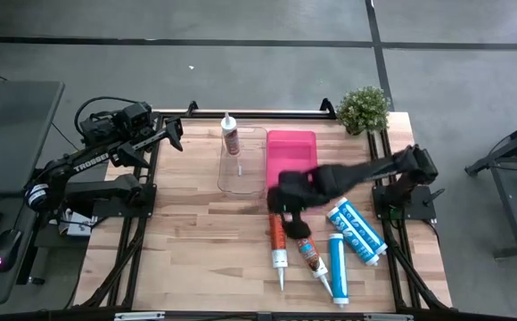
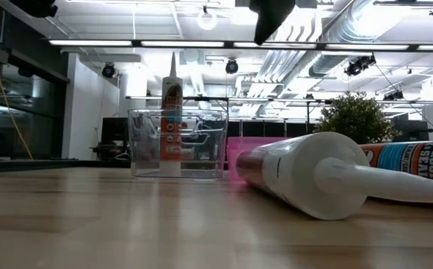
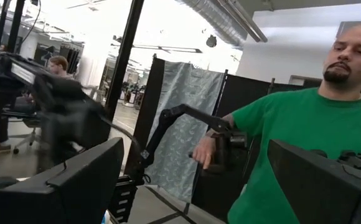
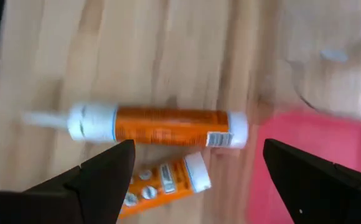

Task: Pick & place silicon tubes, Sealant and Lysol wipes
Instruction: Put the left orange sealant into the transparent bin

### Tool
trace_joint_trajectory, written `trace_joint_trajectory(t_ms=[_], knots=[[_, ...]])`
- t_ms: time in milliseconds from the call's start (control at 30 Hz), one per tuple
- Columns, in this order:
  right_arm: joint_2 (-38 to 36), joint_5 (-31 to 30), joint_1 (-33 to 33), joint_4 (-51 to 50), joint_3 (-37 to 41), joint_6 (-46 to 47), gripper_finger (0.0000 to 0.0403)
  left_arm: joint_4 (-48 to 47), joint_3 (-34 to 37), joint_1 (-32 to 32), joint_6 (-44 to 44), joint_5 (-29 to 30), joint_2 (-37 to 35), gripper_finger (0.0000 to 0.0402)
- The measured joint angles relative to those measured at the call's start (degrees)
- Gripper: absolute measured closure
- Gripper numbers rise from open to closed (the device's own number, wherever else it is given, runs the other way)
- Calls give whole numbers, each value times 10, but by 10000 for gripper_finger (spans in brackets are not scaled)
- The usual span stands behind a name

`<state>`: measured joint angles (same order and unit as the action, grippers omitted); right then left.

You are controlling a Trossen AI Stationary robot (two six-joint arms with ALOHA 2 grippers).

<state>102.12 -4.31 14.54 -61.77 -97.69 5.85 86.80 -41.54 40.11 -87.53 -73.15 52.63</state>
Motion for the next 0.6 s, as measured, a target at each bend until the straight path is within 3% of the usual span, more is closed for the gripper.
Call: trace_joint_trajectory(t_ms=[300,600], knots=[[2,-98,65,118,116,-238,53,0,0,0,0,-1,0,10],[2,-34,61,169,189,-413,53,-2,0,0,0,1,0,10]])
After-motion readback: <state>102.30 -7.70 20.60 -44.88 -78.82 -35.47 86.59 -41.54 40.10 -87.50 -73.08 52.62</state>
